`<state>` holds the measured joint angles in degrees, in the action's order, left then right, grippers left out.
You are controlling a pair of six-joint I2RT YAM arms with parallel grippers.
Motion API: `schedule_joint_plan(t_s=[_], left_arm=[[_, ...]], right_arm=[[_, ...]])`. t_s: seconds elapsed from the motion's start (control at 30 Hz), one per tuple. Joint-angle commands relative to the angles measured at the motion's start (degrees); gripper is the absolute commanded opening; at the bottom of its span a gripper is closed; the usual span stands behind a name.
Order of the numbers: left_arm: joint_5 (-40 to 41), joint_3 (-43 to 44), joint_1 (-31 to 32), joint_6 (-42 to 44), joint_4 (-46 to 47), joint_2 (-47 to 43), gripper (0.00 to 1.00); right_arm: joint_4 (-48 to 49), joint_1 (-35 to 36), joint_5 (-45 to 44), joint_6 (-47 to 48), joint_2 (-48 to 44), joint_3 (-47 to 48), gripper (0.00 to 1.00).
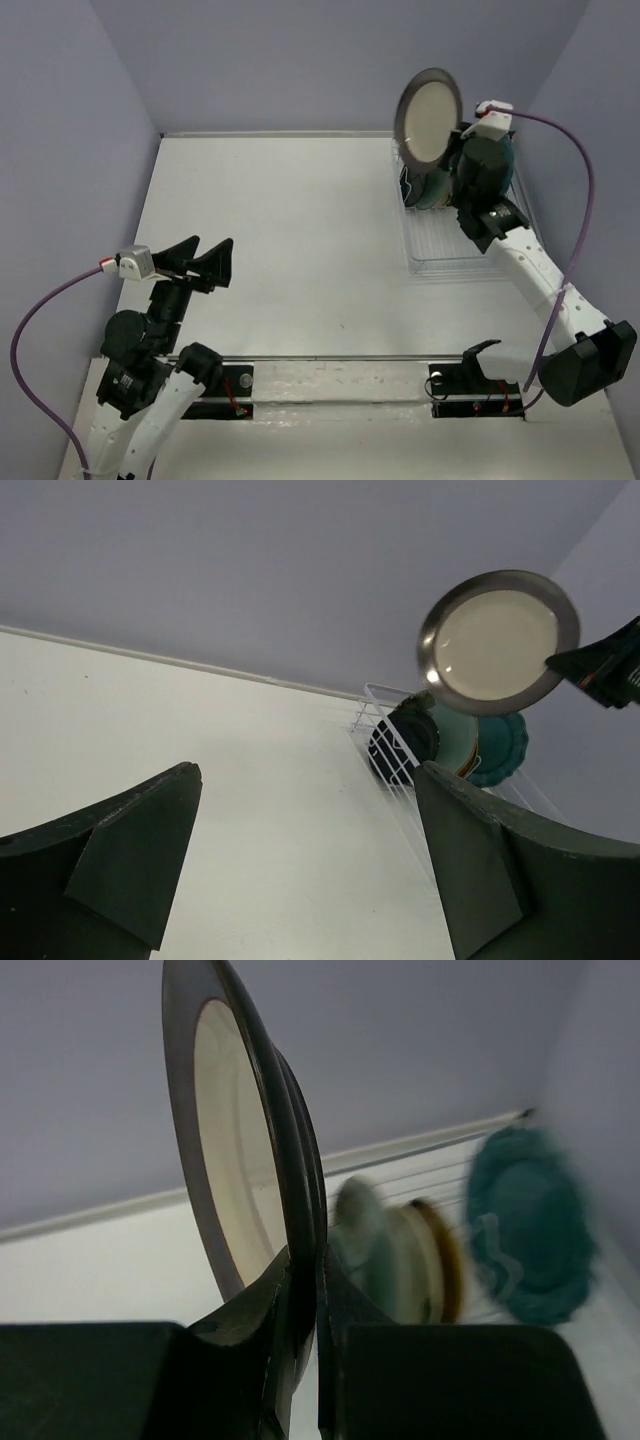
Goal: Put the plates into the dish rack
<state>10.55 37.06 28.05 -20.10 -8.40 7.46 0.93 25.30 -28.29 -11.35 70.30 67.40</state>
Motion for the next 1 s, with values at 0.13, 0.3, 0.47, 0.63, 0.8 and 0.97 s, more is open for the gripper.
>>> schedule_joint_plan(t_s=[0.13,0.3,0.47,0.63,0.8,0.97], left_arm=[[-1.7,-0.2,1.6,0.1,3.1,-0.4,0.99],[-1.4,-0.1,2.0,0.1,2.3,-0.3,0.99],[-1.1,-0.1,2.4,0.2,2.6,-0.5,0.99],[-0.8,0.0,3.1,0.1,2.3,-0.6,0.99],[-0.5,0.2,3.5,0.3,2.3,-0.8,0.99],[-0.3,0.2,3.7,0.3,2.1,-1.1,0.99]], right_arm=[[3.6,-15.1,-7.7,20.3,3.3,17.5,0.07],[4.6,-19.8,-6.6,28.0,11.4,22.0,0.07],[4.7,-23.1,-4.7,30.8,15.2,24.0,0.07],[5.6,-25.2,1.1,31.2,16.4,19.9,0.07],[7.9,-25.7,2.5,31.4,16.7,13.4,0.07],[8.7,-25.7,0.7,33.5,18.3,13.1,0.07]])
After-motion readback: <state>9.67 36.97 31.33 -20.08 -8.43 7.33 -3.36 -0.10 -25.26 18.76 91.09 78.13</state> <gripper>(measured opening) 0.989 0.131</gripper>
